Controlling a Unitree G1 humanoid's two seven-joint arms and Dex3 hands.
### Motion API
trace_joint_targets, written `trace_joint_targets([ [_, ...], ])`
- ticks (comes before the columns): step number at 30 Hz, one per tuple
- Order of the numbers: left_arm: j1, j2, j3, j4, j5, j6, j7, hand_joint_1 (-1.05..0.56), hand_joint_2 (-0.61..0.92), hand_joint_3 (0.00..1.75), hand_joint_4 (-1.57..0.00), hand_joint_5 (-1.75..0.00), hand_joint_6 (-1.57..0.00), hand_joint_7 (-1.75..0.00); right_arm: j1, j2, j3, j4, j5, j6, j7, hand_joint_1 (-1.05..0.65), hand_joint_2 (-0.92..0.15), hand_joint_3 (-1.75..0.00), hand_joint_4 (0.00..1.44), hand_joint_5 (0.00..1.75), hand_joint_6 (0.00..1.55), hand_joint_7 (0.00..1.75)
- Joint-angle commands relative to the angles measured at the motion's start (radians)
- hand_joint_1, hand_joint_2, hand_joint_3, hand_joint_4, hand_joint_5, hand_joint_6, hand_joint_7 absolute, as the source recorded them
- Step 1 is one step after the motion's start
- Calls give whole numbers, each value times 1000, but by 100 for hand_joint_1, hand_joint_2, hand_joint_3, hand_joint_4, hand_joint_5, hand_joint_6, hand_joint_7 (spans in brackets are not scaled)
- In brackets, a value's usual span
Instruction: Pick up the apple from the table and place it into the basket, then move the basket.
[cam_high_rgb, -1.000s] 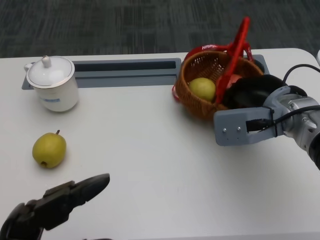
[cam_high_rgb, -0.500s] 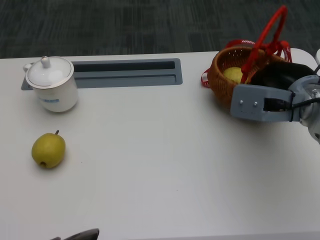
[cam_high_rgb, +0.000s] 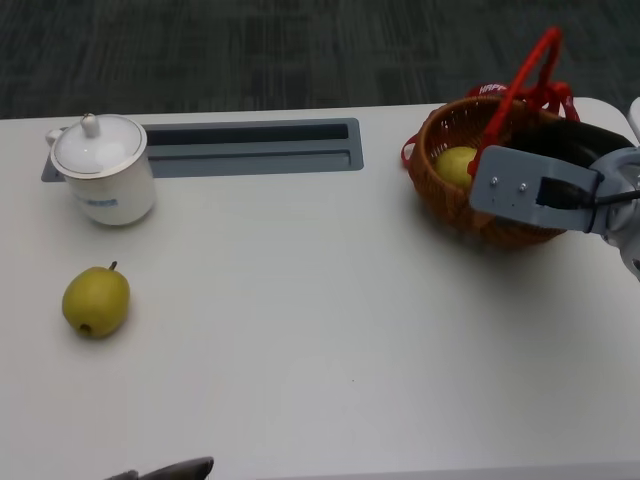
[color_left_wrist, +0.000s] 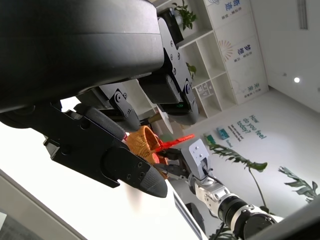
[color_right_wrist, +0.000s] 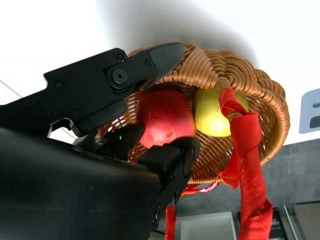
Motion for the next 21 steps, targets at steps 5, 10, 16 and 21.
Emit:
trace_joint_targets([
  [5, -78, 8, -14, 35, -12, 21, -23, -30, 72, 0, -91, -1, -80, -1, -9, -8, -14, -7, 18, -15, 38, -99, -80, -1, 23, 0, 22, 0],
  [10, -154, -6, -24, 53, -6, 40, -22, -32, 73, 0, -92, -2, -81, -1, -21, -44, -10, -10, 12, -47, 55, -100, -81, -1, 21, 0, 21, 0],
  [16, -257, -10, -18, 102, 7, 57, -26, -34, 74, 0, -92, -1, -81, 0, -27, -104, -9, -17, 12, -112, 45, -95, -78, 0, 25, 1, 23, 1],
  [21, -336, 3, -10, 140, -1, 64, -33, -34, 73, 0, -91, -1, -80, 0, -9, -157, -25, -31, 32, -214, 3, -84, -78, -1, 34, 3, 30, 3],
])
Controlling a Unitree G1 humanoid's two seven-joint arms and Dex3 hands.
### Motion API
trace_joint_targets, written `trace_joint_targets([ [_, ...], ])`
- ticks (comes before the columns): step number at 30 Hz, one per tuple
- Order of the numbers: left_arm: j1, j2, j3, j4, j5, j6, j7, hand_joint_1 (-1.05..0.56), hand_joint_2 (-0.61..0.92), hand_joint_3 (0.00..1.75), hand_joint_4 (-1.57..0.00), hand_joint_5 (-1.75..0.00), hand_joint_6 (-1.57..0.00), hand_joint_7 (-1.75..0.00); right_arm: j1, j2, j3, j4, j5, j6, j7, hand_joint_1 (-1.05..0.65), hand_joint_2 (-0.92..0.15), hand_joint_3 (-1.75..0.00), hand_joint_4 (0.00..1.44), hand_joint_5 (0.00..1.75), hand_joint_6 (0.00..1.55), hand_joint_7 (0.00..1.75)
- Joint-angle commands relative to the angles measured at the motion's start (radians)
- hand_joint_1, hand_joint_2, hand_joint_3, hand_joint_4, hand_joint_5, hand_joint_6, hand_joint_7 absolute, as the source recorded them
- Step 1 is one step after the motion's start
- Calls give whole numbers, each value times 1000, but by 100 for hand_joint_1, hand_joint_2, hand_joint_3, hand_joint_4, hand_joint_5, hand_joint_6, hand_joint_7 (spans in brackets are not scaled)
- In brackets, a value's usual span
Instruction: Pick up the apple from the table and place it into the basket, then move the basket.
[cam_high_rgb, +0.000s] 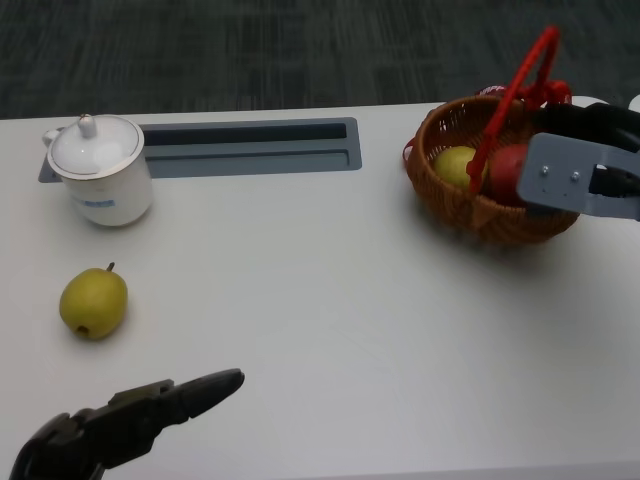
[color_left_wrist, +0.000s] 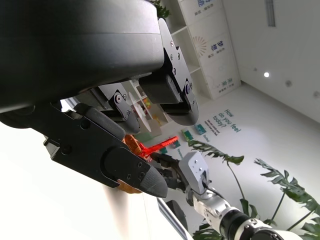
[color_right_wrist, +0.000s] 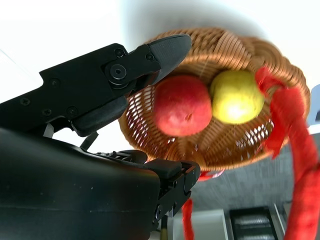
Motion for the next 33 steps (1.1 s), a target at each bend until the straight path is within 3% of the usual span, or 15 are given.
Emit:
trace_joint_targets([
  [1, -42, 22, 13, 25, -13, 14, -16, -34, 73, 0, -91, -1, -80, 0, 1, -47, -7, -27, 15, -72, -46, -83, -78, -1, 36, 3, 32, 3],
  [11, -164, 51, 0, 103, -88, 14, -83, -30, 72, 0, -91, 0, -80, 0, 109, -191, 8, -109, 24, -283, -81, -68, -81, -1, 46, 3, 44, 2],
  [15, -207, 62, -2, 121, -129, 35, -118, -30, 72, 0, -91, 0, -81, 0, 208, -228, -50, -180, 109, -436, -88, -62, -80, 0, 53, 3, 50, 3],
  [19, -248, 64, 9, 134, -133, 46, -136, -31, 72, 0, -91, 0, -81, 0, 337, -234, -120, -288, 241, -587, -30, -58, -79, 0, 57, 3, 54, 3],
  [22, -274, 70, 23, 137, -124, 54, -142, -31, 72, 0, -90, 0, -81, 0, 452, -214, -158, -410, 348, -675, 23, -54, -78, 0, 61, 3, 57, 3],
  [26, -312, 78, 51, 159, -92, 48, -144, -34, 71, 0, -91, -1, -82, -1, 593, -134, -163, -551, 519, -790, 109, -52, -78, -1, 69, 4, 63, 3],
  [33, -343, 99, 74, 183, -85, 51, -156, -38, 71, 0, -93, -2, -84, -1, 689, 48, -103, -652, 702, -804, 292, -46, -80, 0, 71, 1, 63, 0],
])
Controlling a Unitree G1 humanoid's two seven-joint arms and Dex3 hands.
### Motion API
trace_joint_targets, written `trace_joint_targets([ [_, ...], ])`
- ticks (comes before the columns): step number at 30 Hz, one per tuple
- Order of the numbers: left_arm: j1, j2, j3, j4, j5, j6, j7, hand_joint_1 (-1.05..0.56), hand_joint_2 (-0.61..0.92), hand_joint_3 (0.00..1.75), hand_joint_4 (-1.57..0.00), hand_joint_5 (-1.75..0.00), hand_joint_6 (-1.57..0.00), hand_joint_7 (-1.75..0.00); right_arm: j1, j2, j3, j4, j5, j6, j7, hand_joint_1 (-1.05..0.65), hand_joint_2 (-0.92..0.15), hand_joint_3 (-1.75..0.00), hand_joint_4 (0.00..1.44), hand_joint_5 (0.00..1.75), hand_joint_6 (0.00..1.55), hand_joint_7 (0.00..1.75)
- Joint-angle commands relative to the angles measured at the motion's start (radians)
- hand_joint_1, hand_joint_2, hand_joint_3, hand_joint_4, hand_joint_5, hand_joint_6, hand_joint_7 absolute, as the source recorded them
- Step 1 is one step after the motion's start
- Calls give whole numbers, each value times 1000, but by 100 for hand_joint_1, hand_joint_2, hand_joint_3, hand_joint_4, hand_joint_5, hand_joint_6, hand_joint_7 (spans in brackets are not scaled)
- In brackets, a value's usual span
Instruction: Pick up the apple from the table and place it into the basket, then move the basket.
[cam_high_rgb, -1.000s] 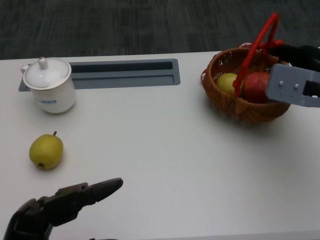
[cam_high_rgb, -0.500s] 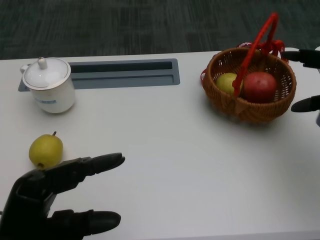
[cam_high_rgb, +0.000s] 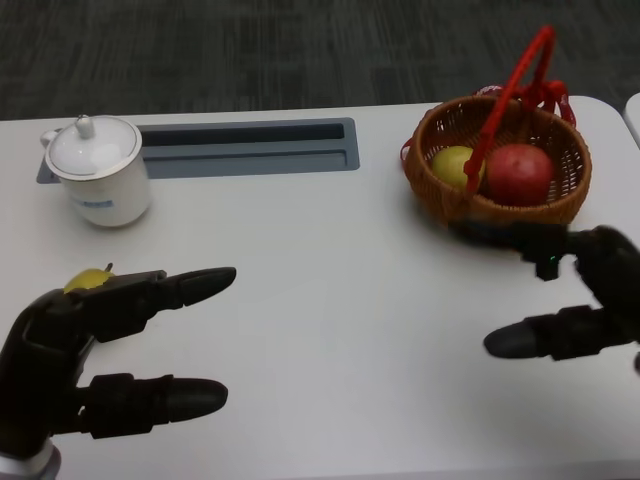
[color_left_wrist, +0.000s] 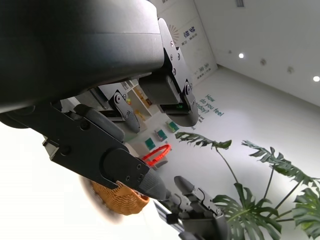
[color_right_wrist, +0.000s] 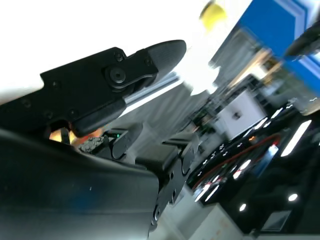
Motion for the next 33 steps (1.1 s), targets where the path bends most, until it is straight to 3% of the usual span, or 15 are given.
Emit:
trace_joint_targets([
  [1, -8, 23, 12, 11, -7, 7, -15, -38, 71, 0, -93, -2, -84, -1, 11, 63, 16, -10, 55, 3, 71, -46, -80, 0, 70, 1, 62, 0],
  [7, 10, 32, 10, -2, -23, 24, -23, -36, 70, 0, -94, -2, -85, -1, 2, 161, 13, 52, 2, -50, 95, -46, -81, -1, 69, 1, 61, 1],
  [14, 21, 40, 17, 4, -49, 20, -50, -38, 71, 0, -95, -3, -87, -2, -4, 231, 11, 93, -79, -73, 70, -45, -81, 0, 69, 0, 62, 0],
  [33, 16, 33, 11, 59, -67, -44, -95, -39, 72, 0, -100, -4, -92, -2, -1, 260, -2, 127, -147, -111, 17, -44, -81, 0, 70, 0, 62, 0],
])
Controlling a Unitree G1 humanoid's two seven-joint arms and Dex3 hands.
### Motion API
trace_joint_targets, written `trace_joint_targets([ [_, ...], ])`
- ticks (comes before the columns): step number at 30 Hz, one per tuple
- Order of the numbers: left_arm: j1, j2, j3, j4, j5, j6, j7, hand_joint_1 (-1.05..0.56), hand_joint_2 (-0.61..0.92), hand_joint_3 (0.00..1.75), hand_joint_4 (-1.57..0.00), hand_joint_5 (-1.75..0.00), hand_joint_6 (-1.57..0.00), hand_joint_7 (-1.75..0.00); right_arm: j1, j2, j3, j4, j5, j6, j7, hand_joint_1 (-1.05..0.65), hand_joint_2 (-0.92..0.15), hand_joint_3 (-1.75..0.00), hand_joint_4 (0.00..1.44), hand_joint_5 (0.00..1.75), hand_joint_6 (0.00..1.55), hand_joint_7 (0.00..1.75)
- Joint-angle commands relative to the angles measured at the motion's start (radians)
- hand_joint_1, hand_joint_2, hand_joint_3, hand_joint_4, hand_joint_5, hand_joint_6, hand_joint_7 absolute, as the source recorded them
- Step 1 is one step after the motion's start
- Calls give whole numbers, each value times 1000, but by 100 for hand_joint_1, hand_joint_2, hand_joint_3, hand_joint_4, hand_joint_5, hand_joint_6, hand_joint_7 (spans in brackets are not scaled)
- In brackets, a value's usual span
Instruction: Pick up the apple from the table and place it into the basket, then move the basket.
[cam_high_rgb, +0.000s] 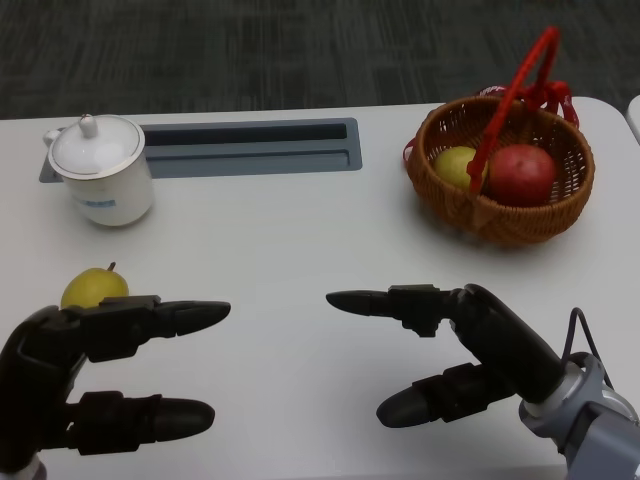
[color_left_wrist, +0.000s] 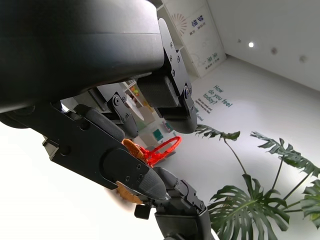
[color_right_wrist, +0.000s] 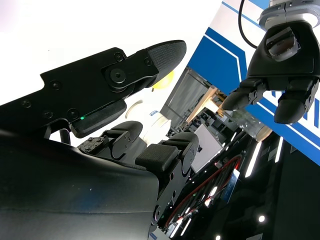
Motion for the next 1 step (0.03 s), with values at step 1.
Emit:
trace_joint_targets([
  [1, 2, 10, 3, 1, -17, -14, -11, -39, 72, 0, -100, -4, -92, -2, -7, -6, -8, 7, 10, -16, -8, -43, -81, 0, 70, 0, 62, 0],
])
